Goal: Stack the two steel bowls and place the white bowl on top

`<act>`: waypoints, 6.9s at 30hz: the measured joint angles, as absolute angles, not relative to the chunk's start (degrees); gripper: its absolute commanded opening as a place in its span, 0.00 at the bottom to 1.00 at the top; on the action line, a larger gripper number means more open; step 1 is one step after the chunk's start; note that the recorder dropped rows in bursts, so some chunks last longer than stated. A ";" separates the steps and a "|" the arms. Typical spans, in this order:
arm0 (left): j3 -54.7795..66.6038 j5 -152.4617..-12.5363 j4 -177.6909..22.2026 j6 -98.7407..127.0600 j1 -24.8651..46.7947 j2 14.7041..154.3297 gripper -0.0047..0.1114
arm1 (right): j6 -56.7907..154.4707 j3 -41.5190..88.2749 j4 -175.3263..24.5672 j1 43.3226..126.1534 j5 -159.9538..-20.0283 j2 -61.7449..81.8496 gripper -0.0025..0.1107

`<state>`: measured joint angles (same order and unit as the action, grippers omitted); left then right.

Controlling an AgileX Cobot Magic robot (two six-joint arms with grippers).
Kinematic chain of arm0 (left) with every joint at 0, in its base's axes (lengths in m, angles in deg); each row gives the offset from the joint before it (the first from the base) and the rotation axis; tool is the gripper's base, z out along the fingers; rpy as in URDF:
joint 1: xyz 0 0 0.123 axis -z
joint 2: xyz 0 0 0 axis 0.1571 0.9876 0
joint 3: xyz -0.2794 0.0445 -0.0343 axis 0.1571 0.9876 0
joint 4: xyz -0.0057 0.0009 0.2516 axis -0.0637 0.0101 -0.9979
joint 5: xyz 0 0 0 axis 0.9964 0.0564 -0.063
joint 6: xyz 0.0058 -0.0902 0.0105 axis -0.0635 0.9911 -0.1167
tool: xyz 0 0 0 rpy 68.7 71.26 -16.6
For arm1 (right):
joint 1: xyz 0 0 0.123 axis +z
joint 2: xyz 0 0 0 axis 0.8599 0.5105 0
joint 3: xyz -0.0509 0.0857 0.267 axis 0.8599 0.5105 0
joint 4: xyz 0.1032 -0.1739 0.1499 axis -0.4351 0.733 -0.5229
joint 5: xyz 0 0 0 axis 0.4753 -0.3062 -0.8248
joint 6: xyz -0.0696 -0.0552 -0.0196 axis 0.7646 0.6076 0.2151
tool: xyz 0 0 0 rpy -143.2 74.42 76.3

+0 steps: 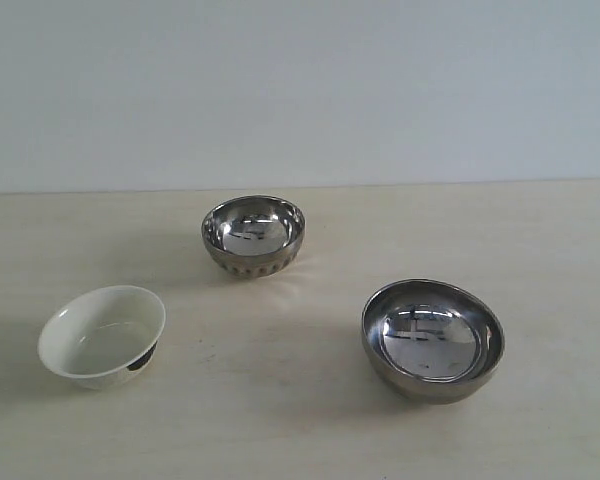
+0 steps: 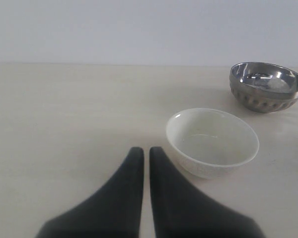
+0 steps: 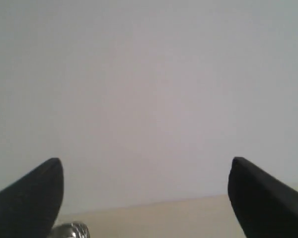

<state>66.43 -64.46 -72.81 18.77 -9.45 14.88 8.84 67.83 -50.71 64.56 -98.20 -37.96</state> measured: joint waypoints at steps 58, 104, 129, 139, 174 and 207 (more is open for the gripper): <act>66.43 -64.46 -72.81 18.77 -9.45 14.88 0.07 | -0.46 46.03 -47.15 77.70 -95.04 40.60 0.02; 66.43 -64.46 -72.81 18.77 -9.45 14.88 0.07 | -6.09 29.02 -47.16 98.15 -92.91 51.98 0.02; 66.43 -64.46 -72.81 18.77 -9.45 14.88 0.07 | -5.74 28.93 -45.91 99.19 -93.70 52.86 0.39; 66.43 -64.46 -72.81 18.77 -9.45 14.88 0.07 | -3.71 27.58 -45.68 98.94 -92.72 47.93 0.52; 66.43 -64.46 -72.81 18.77 -9.45 14.88 0.07 | -9.76 -3.06 -46.32 91.45 -87.65 71.10 0.02; 66.43 -64.46 -72.81 18.77 -9.45 14.88 0.07 | 46.33 -1.67 -86.60 93.04 -39.74 48.76 0.02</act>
<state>66.43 -64.46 -72.81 18.77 -9.45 14.88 46.33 -1.67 -86.60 93.04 -39.74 48.76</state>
